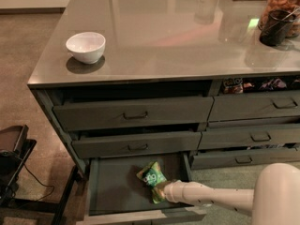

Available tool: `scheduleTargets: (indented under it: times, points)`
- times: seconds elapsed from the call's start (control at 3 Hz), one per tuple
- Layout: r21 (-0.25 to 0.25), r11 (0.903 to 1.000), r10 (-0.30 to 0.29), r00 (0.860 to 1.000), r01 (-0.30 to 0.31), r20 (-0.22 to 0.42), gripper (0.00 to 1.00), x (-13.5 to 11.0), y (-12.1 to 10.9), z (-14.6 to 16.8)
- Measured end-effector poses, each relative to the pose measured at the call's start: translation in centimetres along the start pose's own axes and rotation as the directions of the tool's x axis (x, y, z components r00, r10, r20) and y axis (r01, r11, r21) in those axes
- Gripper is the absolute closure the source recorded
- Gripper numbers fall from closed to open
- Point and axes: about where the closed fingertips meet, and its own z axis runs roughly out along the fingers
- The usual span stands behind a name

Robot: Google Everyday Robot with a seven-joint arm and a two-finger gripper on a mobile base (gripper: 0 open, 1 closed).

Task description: Pick green rice chip bag from bottom drawer and place on counter

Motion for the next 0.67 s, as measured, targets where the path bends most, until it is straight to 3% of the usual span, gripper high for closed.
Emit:
scheduleTargets:
  times: [0.33,0.67]
  points:
    - [-0.018,0.9998,-0.008,1.0,0.008,0.001,0.12,0.0,0.1,1.3]
    - [-0.028,0.9995,-0.017,1.0,0.017,0.003,0.0,-0.1,0.0,2.7]
